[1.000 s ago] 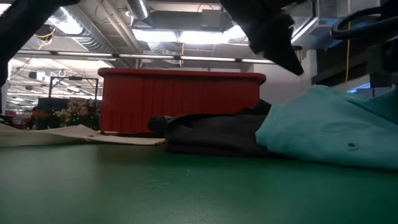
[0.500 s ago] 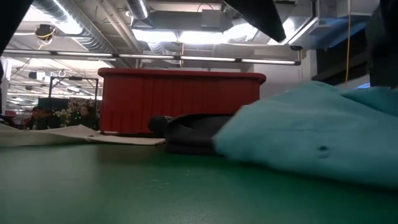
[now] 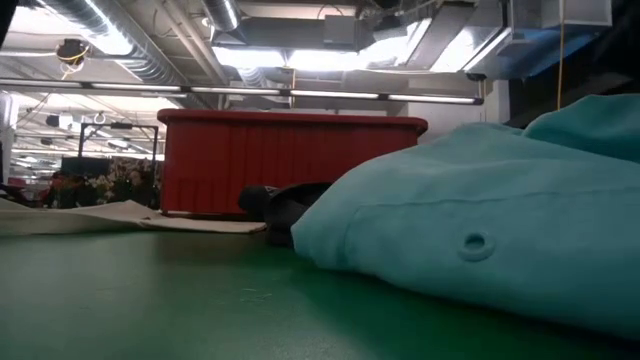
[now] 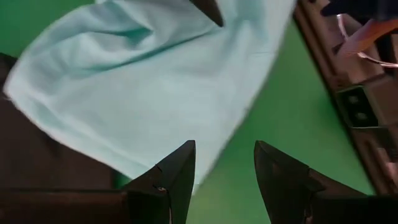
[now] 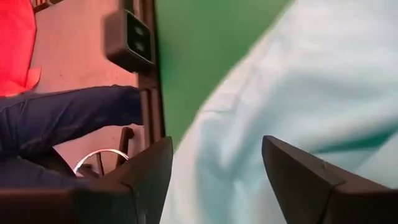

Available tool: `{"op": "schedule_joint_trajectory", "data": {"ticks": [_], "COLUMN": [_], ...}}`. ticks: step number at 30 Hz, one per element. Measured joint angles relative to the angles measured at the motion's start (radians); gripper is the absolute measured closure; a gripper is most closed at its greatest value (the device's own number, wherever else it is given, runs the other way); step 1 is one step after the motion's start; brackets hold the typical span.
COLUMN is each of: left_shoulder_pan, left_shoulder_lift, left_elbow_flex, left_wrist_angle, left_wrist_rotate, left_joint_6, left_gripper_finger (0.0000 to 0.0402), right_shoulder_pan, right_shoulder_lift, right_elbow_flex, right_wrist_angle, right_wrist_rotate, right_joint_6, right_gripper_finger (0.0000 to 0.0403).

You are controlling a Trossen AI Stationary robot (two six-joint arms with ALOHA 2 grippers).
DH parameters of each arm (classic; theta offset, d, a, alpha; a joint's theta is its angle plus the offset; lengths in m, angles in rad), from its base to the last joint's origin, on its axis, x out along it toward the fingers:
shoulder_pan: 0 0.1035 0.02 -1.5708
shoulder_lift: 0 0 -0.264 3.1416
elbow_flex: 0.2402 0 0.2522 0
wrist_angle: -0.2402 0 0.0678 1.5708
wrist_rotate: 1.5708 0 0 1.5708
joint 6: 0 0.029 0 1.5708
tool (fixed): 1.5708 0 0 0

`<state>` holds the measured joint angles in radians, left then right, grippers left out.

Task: Fold Laundry from Bin
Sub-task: Fold the light blue shorts from the red laundry bin

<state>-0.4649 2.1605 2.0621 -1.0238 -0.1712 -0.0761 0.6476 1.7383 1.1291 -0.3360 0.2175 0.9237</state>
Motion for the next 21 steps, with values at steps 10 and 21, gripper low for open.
{"op": "schedule_joint_trajectory", "data": {"ticks": [10, 21], "left_shoulder_pan": [-0.078, -0.117], "left_shoulder_lift": [0.002, 0.004], "left_elbow_flex": [0.0, 0.0], "left_wrist_angle": [0.071, 0.29], "left_wrist_rotate": [-0.003, -0.207], "left_joint_6": [-0.028, -0.059], "left_gripper_finger": [0.0244, 0.0244], "right_shoulder_pan": [0.001, 0.167], "right_shoulder_lift": [-0.002, -0.002], "right_elbow_flex": [0.22, 0.249], "right_wrist_angle": [-0.334, -0.649], "right_wrist_rotate": [0.042, 0.265], "right_joint_6": [-0.185, -0.126], "right_gripper_finger": [0.0155, 0.0155]}}
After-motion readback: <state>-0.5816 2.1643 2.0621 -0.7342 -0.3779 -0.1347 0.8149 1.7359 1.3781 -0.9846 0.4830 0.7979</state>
